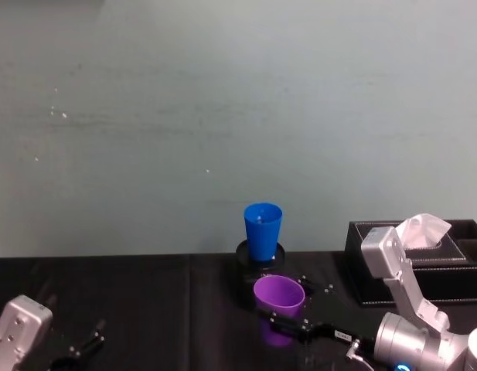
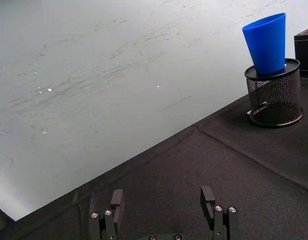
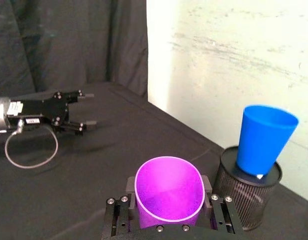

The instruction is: Pick up one cup with a gripper and tap it against the other cup.

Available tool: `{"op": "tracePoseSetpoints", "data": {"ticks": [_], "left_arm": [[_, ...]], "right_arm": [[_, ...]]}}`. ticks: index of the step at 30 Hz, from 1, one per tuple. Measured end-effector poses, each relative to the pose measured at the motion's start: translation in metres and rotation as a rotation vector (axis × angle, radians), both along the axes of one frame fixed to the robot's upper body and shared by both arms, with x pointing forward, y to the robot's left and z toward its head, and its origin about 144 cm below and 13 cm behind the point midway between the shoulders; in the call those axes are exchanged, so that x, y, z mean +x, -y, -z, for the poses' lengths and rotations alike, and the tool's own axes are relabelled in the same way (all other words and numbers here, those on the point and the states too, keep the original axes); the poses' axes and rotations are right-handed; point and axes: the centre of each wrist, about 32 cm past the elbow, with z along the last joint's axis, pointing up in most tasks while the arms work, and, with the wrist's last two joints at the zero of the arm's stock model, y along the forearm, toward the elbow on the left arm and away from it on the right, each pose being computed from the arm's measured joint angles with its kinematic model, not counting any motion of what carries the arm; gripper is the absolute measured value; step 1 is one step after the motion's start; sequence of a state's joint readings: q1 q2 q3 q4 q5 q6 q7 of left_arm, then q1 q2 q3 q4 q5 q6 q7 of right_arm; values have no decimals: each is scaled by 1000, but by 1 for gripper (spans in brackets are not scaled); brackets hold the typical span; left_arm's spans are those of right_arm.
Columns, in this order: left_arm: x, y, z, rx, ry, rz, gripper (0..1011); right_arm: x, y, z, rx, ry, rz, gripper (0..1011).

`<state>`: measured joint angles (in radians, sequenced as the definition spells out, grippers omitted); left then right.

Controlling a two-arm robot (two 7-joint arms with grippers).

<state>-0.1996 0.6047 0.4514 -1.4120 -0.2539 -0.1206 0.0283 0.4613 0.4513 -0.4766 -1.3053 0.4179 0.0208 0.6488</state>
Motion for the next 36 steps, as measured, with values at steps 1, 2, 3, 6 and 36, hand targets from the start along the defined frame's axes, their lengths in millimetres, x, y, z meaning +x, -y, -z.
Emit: {"op": "tracePoseSetpoints", "data": {"ticks": [1,2,3,6,36], "left_arm": [[0,0,0,0,0,0,1000],[0,0,0,0,0,0,1000],[0,0,0,0,0,0,1000],[0,0,0,0,0,0,1000],[0,0,0,0,0,0,1000]], "right_arm": [[1,-1,-5,-1,3,-2,733],[1,-1,-8,0,3,-3,733],[1,-2,-9,0,3,-4,733],[2,-3,-16,1,4,-8,733],[3,-3,-34,-12,16,-16,733]]}}
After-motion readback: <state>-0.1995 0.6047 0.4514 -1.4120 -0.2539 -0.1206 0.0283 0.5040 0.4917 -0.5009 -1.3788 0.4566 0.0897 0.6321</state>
